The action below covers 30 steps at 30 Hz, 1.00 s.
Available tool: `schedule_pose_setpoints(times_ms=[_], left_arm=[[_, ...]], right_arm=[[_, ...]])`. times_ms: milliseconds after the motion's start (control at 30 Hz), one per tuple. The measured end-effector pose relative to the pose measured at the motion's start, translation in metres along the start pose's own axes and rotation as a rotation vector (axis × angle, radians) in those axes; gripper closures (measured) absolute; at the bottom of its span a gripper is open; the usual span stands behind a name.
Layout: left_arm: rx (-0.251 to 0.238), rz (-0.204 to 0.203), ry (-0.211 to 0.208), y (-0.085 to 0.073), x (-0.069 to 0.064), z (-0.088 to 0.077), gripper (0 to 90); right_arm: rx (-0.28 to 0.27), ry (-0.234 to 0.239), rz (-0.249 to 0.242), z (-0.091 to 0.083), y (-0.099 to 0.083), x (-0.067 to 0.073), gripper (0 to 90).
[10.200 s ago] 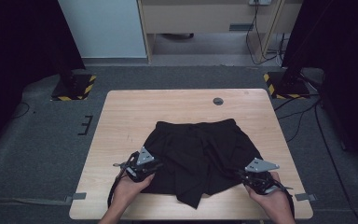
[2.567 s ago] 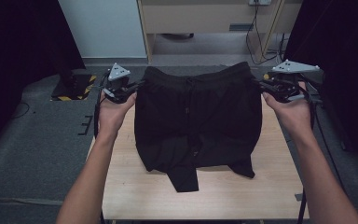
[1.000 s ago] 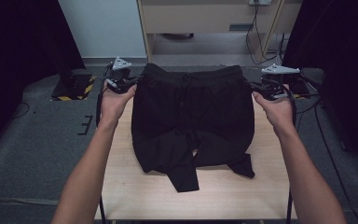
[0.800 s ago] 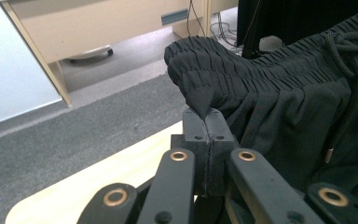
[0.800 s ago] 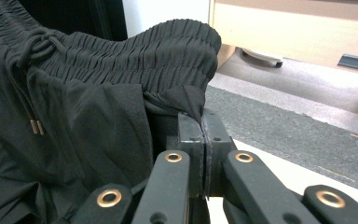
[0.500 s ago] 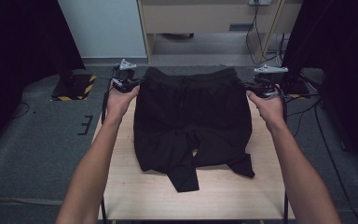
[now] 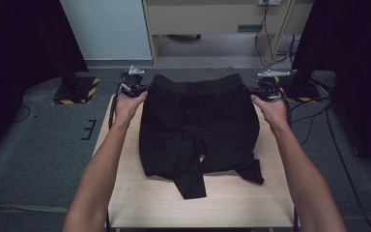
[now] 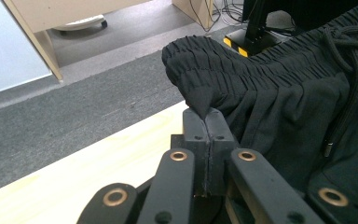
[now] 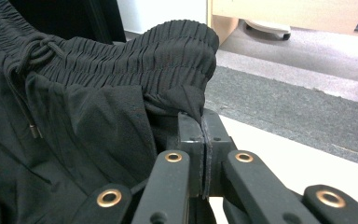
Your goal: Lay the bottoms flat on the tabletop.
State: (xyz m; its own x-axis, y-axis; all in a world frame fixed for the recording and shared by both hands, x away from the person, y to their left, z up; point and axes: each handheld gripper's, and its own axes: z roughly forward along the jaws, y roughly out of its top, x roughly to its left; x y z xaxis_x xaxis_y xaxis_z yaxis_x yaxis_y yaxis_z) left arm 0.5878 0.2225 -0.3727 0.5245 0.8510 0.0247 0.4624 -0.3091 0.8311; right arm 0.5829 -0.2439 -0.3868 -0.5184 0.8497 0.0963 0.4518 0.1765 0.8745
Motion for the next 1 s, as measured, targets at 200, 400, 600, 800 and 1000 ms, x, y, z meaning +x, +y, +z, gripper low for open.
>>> schedule_pose_setpoints(times_ms=[200, 400, 600, 800, 1000], left_arm=[[0.003, -0.017, 0.020, 0.012, 0.012, 0.022, 89.5], [0.050, -0.073, 0.103, 0.019, 0.016, 0.043, 64.7], [0.052, -0.046, 0.081, -0.005, -0.002, 0.027, 59.0], [0.072, -0.039, 0.071, -0.038, -0.025, 0.010, 56.2], [0.066, -0.049, 0.060, -0.064, -0.048, -0.009, 56.6]], right_arm=[[0.033, -0.050, 0.030, 0.024, 0.008, -0.011, 89.1], [0.074, -0.158, 0.075, 0.052, 0.017, -0.012, 45.9], [0.114, -0.100, 0.031, 0.047, -0.003, 0.008, 33.4], [0.145, -0.053, 0.037, 0.033, -0.033, 0.022, 32.3], [0.162, -0.015, 0.040, 0.016, -0.063, 0.037, 39.0]])
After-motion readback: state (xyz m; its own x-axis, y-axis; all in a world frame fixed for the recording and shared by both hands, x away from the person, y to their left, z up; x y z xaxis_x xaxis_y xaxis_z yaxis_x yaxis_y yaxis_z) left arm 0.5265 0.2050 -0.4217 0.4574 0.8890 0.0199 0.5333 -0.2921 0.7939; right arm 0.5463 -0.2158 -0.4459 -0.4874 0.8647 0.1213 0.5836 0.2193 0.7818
